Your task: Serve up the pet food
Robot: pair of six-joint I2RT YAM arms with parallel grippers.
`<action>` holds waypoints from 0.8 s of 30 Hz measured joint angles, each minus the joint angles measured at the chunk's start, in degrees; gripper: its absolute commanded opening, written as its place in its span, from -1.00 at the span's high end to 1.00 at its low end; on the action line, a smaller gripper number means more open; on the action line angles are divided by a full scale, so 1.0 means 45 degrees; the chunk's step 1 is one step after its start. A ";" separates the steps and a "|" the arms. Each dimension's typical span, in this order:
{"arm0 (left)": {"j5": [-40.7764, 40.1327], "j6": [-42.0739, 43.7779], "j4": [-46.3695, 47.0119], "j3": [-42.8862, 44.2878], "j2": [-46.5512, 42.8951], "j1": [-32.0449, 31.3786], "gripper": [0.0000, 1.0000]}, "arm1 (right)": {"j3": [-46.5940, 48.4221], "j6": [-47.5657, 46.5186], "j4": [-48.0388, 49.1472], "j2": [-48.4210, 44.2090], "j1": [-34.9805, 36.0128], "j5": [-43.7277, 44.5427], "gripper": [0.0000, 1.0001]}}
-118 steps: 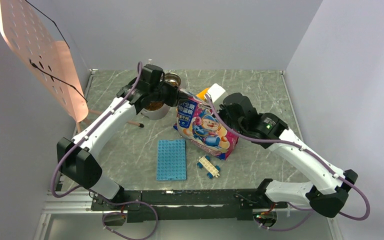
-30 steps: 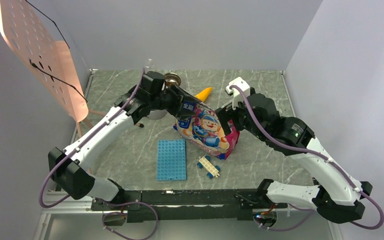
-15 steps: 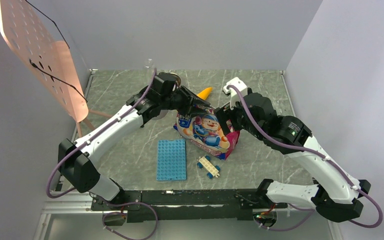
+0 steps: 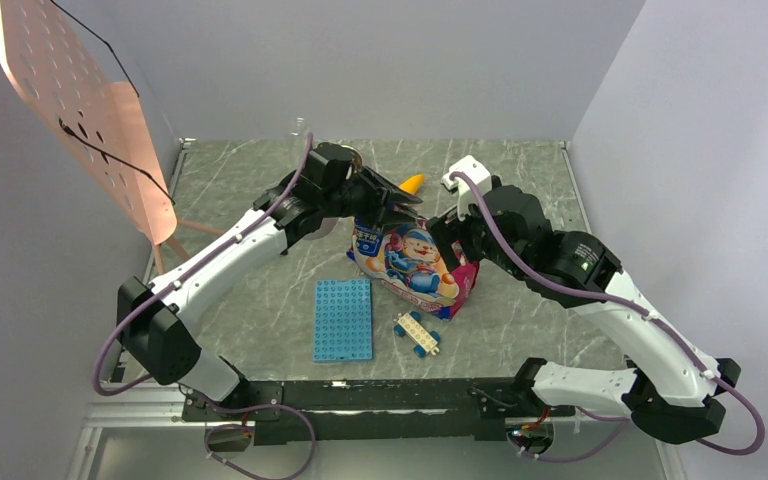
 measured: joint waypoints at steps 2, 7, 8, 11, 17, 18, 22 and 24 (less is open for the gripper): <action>0.0000 -0.0087 0.0029 0.0000 0.0073 0.0000 0.28 | -0.0005 -0.0102 0.0000 0.0044 0.0000 -0.0005 -0.80; -0.0136 -0.0306 0.0277 0.0000 0.0364 0.0000 0.91 | -0.0005 -0.0311 0.0000 0.0155 0.0000 -0.0005 -0.79; -0.0160 -0.0340 0.0340 0.0000 0.0403 0.0000 1.00 | -0.0005 -0.0345 0.0000 0.0160 0.0000 -0.0005 -0.79; -0.0248 -0.0311 0.0627 -0.0005 0.0495 -0.0015 1.00 | -0.0029 -0.0423 0.0005 0.0165 0.0000 -0.0005 -0.80; -0.0364 -0.0097 0.0097 0.0185 0.0461 -0.0053 1.00 | -0.0151 -0.0583 0.0073 0.0219 0.0000 0.0010 -0.79; -0.0364 -0.0053 -0.0068 0.0277 0.0461 -0.0058 1.00 | -0.0180 -0.0597 0.0092 0.0228 0.0000 0.0015 -0.79; -0.0403 -0.0024 -0.0408 0.0364 0.0423 -0.0058 1.00 | -0.0272 -0.0675 0.0097 0.0238 0.0000 0.0024 -0.80; -0.0442 -0.0058 -0.0389 0.0340 0.0379 -0.0063 0.98 | -0.0272 -0.0675 0.0097 0.0233 0.0000 0.0024 -0.80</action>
